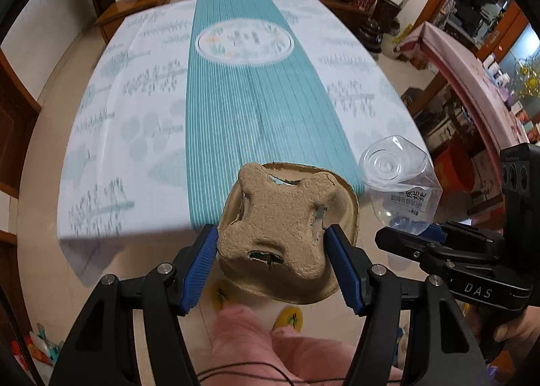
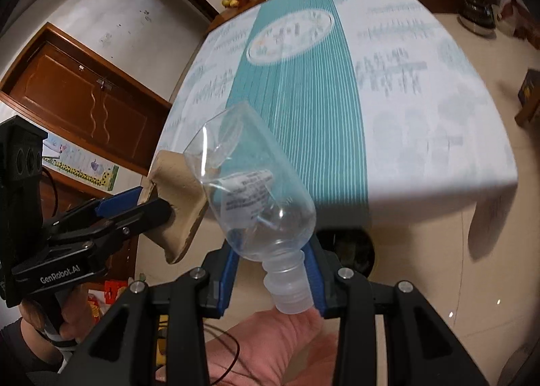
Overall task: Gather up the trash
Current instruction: 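Lift the pulp tray and bottle and carry both over the black bin, then open both tools to drop the tray and bottle into the bin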
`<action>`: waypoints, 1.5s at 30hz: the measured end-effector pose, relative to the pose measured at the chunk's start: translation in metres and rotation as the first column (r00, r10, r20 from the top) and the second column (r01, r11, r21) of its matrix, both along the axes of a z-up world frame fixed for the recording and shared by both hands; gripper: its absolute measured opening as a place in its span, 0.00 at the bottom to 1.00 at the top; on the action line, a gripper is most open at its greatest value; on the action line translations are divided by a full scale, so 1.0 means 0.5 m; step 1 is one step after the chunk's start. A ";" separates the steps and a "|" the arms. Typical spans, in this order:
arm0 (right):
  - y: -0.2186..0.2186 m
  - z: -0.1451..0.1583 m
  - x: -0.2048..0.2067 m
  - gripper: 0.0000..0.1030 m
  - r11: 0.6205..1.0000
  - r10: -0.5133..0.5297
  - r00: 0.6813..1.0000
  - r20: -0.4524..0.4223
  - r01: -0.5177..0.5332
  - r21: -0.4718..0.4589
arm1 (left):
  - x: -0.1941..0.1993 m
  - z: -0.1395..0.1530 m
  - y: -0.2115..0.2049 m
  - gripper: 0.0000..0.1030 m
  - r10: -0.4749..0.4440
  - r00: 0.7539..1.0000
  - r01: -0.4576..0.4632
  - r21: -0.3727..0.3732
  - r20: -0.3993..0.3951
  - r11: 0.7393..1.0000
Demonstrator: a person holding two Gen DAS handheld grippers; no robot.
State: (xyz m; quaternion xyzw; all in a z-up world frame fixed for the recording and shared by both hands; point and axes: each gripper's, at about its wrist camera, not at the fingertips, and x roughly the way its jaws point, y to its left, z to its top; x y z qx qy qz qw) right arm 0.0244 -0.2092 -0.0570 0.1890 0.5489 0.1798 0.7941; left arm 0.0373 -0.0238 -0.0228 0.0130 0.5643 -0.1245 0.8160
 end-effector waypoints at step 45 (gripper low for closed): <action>0.069 -0.670 -0.007 0.57 0.957 -0.275 0.928 -0.251 0.240 -0.162 | -0.020 -0.630 0.052 0.86 0.101 0.984 -0.089 0.082 -0.144 0.993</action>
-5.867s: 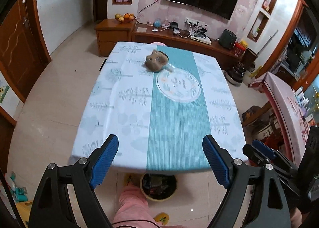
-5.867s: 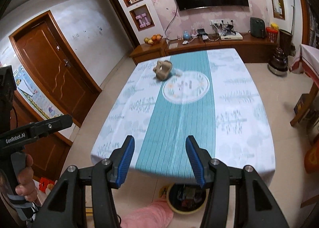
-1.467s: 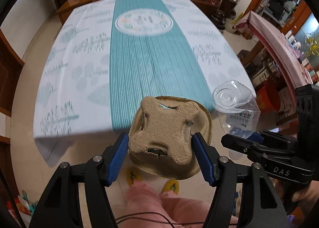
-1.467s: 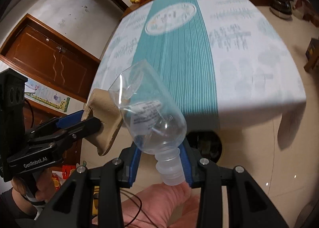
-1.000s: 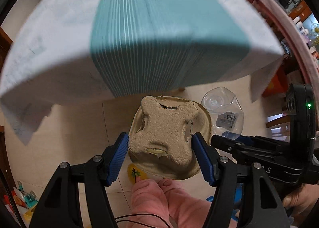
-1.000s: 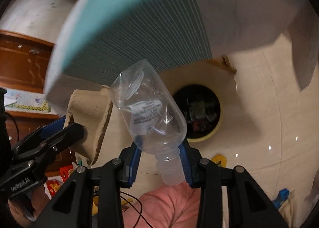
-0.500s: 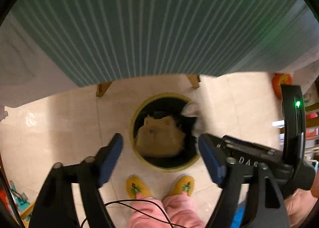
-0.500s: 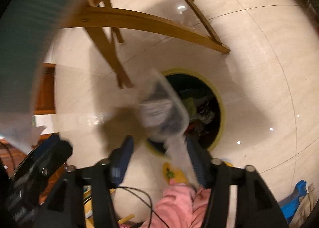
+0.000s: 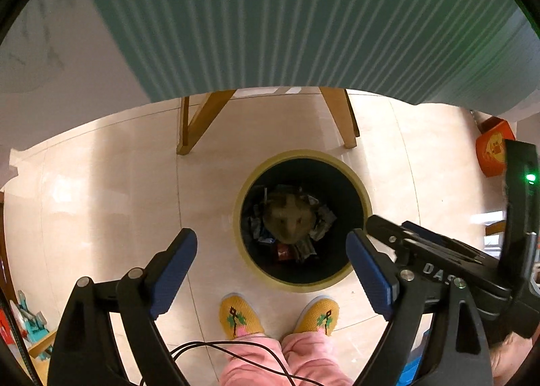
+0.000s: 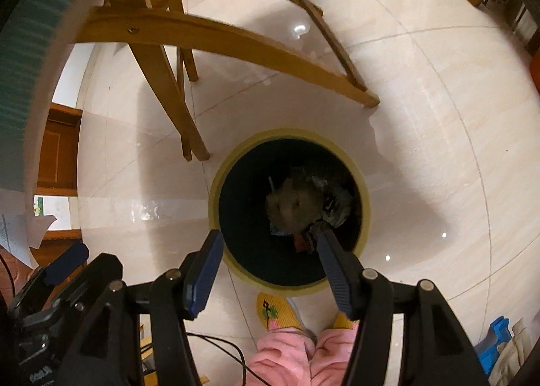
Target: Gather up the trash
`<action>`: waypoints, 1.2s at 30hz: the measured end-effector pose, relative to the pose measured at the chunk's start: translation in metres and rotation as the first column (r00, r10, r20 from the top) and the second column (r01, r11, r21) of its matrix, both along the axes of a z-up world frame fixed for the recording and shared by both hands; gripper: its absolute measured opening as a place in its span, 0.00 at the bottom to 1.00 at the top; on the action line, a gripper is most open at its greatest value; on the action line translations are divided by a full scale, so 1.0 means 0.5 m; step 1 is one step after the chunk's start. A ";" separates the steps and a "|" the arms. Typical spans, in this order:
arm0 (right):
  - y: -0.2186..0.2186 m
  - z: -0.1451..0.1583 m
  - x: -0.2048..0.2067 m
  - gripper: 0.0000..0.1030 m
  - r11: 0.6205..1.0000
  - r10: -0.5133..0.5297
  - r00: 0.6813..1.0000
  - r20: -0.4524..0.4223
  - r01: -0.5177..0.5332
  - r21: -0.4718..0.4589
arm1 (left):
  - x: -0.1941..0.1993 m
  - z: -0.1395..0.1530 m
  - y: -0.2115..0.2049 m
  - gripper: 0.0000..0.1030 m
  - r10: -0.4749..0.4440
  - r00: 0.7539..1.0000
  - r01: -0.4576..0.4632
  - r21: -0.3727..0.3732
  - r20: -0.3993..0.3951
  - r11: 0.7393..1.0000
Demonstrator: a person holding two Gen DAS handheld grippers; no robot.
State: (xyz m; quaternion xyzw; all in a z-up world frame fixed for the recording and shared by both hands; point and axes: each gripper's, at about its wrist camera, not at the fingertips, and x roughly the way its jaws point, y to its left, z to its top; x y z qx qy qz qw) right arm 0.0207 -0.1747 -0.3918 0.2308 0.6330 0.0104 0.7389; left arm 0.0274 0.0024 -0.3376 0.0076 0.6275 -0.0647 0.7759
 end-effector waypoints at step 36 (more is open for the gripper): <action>-0.014 0.579 -0.061 0.67 0.987 0.095 0.957 0.274 -0.055 -0.149 | -0.052 0.541 0.016 0.86 0.097 0.983 -0.097 -0.008 0.159 0.995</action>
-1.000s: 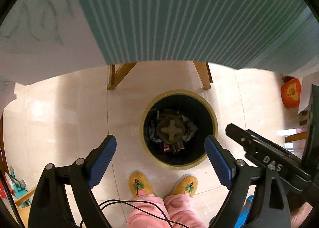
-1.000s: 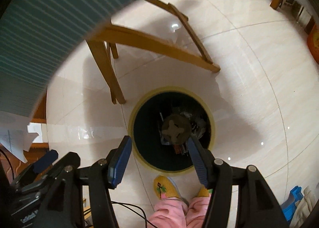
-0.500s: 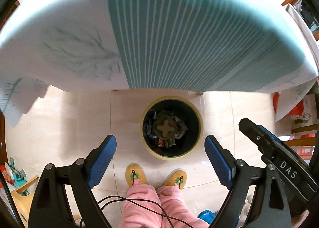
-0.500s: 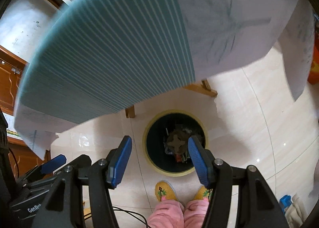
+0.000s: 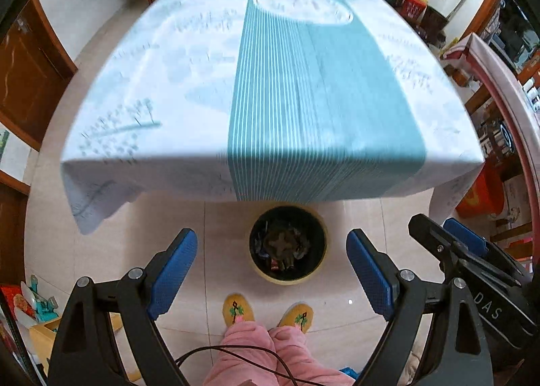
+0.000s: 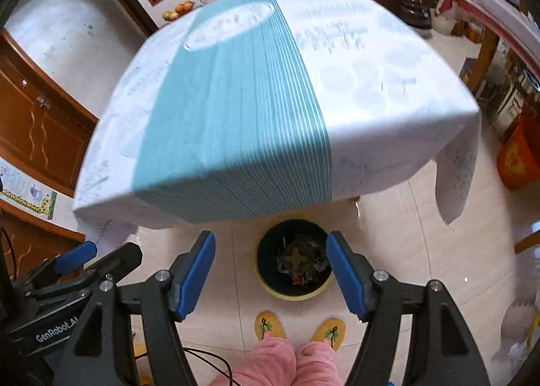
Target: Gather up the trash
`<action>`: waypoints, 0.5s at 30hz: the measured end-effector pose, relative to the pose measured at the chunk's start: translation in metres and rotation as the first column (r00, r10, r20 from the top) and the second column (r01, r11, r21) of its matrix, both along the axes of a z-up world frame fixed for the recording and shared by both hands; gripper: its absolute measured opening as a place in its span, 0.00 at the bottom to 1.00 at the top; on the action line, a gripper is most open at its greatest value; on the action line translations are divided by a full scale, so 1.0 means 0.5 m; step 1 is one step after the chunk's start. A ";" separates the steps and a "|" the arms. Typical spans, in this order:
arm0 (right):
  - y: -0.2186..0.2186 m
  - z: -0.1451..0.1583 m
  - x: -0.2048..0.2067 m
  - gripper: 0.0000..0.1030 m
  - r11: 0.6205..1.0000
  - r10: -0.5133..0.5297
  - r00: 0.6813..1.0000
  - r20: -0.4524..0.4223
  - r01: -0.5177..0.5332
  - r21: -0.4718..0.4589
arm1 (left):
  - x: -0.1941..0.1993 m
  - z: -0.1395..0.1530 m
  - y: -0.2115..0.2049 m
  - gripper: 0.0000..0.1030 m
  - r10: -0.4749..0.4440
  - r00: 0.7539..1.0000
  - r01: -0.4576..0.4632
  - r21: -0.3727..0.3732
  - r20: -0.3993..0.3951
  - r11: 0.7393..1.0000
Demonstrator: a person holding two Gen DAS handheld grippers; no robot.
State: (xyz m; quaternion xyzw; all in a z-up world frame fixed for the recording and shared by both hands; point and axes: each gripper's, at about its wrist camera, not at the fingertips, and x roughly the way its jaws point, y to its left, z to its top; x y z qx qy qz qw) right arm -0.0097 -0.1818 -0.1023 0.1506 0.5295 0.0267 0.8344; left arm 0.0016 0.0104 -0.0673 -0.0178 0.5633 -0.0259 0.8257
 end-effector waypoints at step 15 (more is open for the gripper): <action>-0.023 0.158 -0.019 0.67 0.999 0.036 0.996 0.087 -0.035 -0.014 | -0.038 0.125 -0.031 0.86 0.036 0.995 -0.038 0.012 0.095 0.999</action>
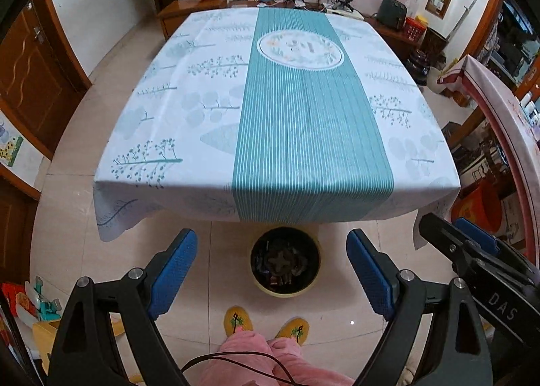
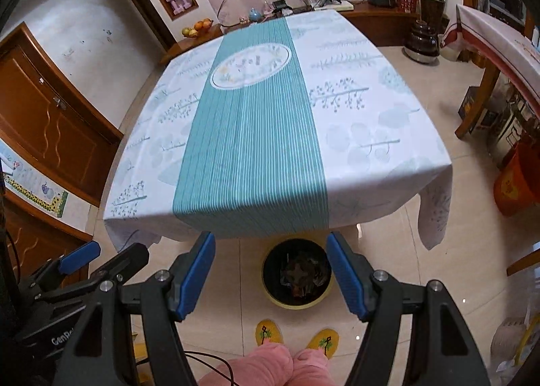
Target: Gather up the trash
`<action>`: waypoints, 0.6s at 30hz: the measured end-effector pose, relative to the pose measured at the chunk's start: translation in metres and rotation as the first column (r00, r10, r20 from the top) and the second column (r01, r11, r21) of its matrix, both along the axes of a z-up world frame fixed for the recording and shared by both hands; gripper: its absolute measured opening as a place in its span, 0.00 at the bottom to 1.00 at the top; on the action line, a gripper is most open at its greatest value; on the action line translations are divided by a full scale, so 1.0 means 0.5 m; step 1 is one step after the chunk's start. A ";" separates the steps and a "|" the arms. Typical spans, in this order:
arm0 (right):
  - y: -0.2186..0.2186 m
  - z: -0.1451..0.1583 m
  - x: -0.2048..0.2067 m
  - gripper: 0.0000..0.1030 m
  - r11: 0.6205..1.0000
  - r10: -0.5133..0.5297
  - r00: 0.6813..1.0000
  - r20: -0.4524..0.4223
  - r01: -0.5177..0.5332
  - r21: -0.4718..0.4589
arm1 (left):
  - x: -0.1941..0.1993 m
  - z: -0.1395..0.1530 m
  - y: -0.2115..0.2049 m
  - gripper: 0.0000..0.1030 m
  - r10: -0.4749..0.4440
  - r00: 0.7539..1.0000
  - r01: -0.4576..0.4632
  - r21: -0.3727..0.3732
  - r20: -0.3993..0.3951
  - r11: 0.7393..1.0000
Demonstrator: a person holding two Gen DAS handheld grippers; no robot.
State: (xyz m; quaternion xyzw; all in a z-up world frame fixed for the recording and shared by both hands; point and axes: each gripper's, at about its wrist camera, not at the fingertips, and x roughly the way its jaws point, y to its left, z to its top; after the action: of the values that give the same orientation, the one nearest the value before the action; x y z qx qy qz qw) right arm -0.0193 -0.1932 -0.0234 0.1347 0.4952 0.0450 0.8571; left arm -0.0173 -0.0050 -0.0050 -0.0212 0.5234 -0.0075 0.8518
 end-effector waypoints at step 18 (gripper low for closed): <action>-0.014 0.072 0.021 0.67 0.999 0.024 0.994 0.109 -0.019 -0.045 | 0.027 0.049 -0.022 0.86 0.005 0.998 -0.006 0.017 0.061 1.000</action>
State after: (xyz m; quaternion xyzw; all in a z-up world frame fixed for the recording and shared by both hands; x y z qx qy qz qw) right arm -0.0086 -0.2001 0.0128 0.1080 0.4498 0.0507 0.8851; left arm -0.0039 -0.0160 0.0197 -0.0151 0.4973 -0.0011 0.8674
